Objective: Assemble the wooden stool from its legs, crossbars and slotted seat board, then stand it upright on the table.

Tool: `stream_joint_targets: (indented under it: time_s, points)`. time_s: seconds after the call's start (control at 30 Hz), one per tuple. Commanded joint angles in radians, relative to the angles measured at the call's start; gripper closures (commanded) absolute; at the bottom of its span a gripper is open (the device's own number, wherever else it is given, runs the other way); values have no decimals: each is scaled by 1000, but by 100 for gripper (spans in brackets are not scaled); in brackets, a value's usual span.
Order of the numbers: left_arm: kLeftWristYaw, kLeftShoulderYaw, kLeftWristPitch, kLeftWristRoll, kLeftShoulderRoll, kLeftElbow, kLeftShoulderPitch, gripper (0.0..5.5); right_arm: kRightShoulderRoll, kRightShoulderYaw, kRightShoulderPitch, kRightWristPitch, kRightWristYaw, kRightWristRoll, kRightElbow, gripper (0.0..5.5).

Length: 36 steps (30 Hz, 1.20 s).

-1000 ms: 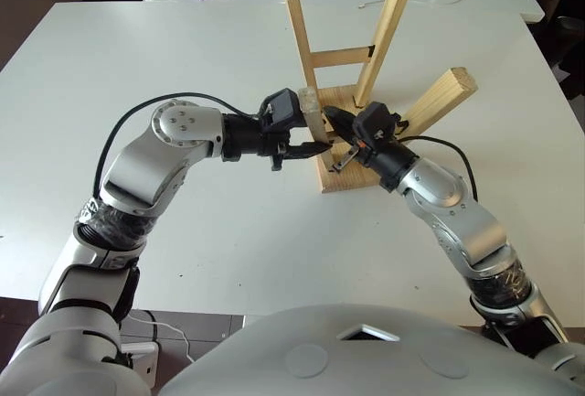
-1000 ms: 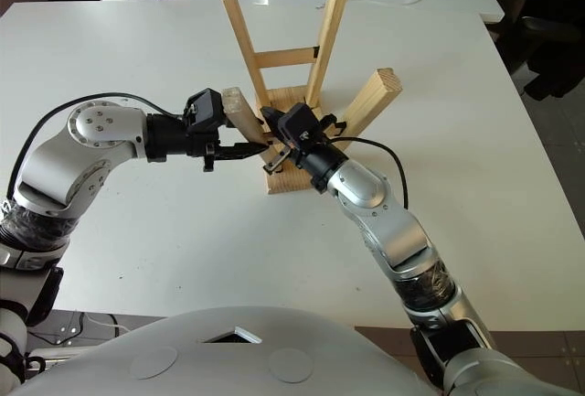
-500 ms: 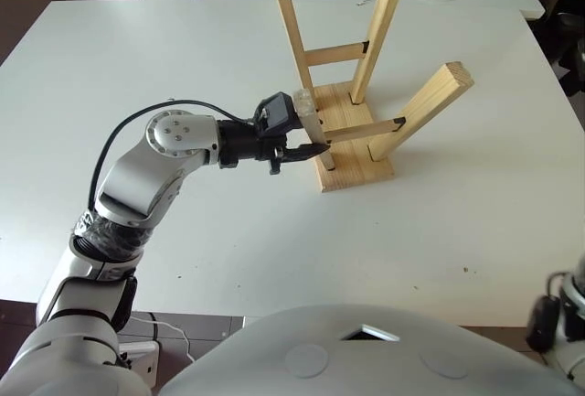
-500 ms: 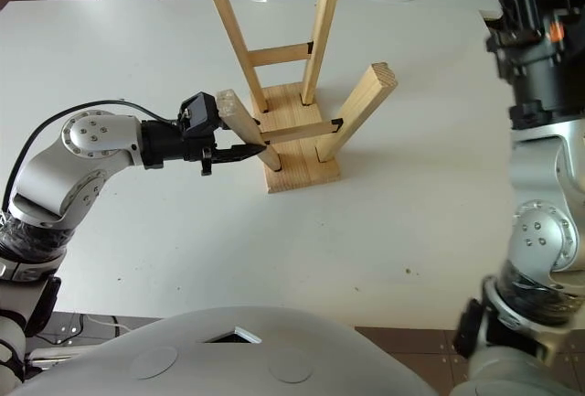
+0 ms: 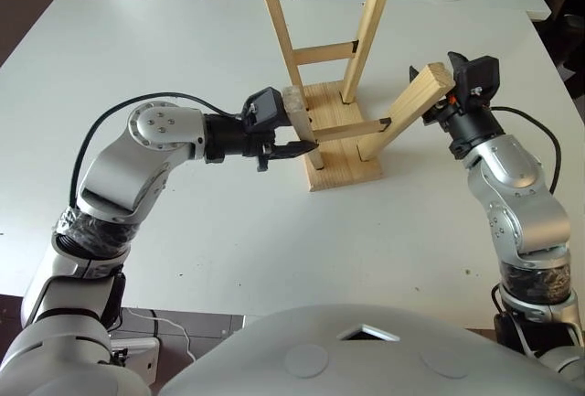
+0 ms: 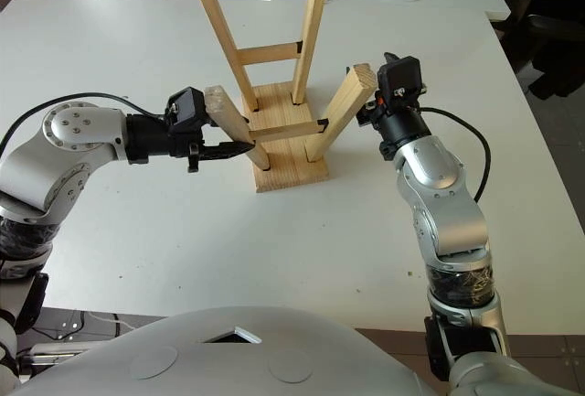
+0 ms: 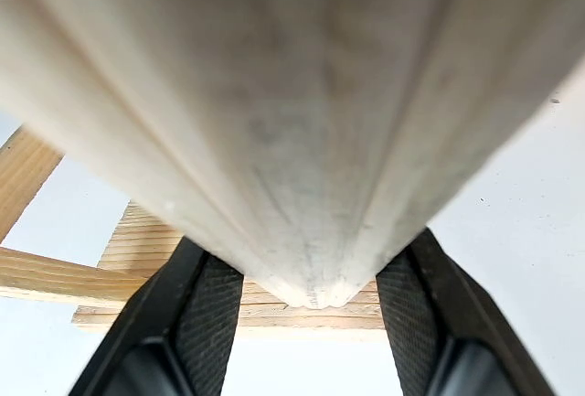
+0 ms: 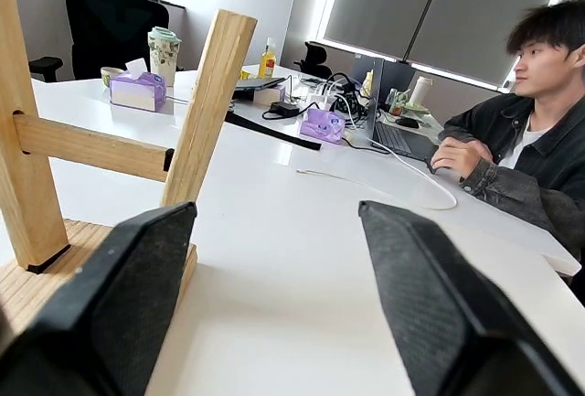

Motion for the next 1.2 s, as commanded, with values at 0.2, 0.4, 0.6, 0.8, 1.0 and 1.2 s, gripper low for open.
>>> stream_joint_targets:
  time_s: [0.2,0.4,0.6,0.8,1.0,1.2]
  points:
    - [43,-97,56,97,-16,4,39,342,-196,-214,63,-66,100,-95,99,202]
    - [58,-92,60,97,-15,-4,49,342,-259,-113,87,-178,120,-299,101,202]
    - [42,-134,55,112,-50,16,-7,342,226,236,-193,4,129,56,-268,202]
    - [33,-118,90,59,-72,-25,-18,342,97,142,-122,4,201,-92,-134,202]
    - [64,-24,219,-108,-111,-146,12,342,13,62,-63,-134,197,-201,95,202]
    - [97,19,271,-165,-170,-156,-9,225,-4,40,-32,-271,204,-246,265,201]
